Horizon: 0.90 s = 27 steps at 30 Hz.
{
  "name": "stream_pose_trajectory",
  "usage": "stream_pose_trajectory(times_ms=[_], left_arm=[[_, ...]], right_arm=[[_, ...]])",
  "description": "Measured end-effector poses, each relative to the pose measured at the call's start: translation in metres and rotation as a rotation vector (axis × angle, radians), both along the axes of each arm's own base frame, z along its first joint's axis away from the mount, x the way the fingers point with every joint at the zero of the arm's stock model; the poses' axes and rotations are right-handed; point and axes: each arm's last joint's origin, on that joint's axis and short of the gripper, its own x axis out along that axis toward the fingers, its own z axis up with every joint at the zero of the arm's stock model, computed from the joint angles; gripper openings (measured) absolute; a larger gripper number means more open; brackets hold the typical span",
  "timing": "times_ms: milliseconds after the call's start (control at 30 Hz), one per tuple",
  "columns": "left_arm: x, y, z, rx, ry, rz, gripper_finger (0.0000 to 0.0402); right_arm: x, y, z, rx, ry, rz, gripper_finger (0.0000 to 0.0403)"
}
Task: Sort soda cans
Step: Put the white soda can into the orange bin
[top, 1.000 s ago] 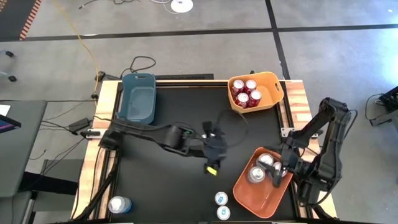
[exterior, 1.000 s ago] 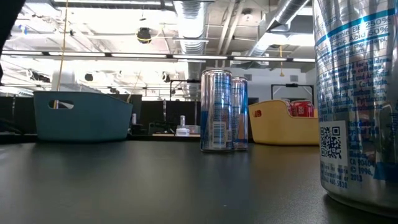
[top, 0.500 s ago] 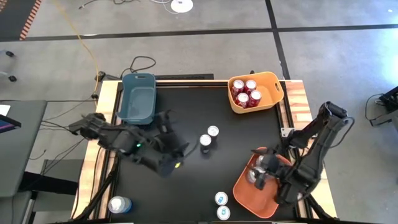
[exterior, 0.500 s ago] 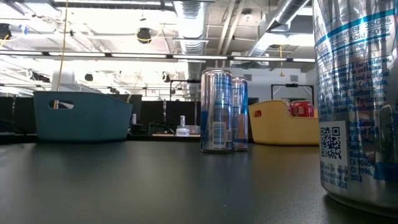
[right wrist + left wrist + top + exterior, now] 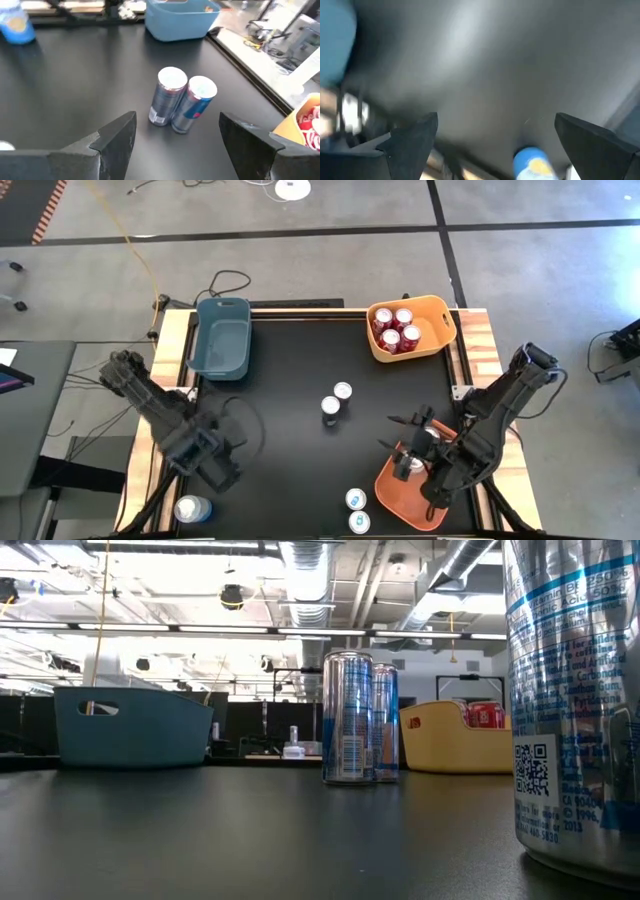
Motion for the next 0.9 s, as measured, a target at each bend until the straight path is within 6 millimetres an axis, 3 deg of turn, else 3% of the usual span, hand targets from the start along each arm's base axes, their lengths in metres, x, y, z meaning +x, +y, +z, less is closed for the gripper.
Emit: stream_pose_trajectory(times_ms=[200, 633, 900], left_arm=[[-0.037, -0.019, -0.038, -0.083, 0.174, 0.143, 0.0398], [-0.067, -0.059, -0.032, -0.336, 0.128, 0.153, 0.0398], [-0.082, -0.079, -0.04, -0.364, 0.088, 0.205, 0.0398]], right_arm=[[-0.007, 0.003, -0.01, -0.013, -0.002, -0.052, 0.0301], [-0.004, 0.009, -0.029, 0.001, 0.025, -0.105, 0.0301], [-0.004, 0.012, -0.03, -0.005, 0.024, -0.097, 0.0301]])
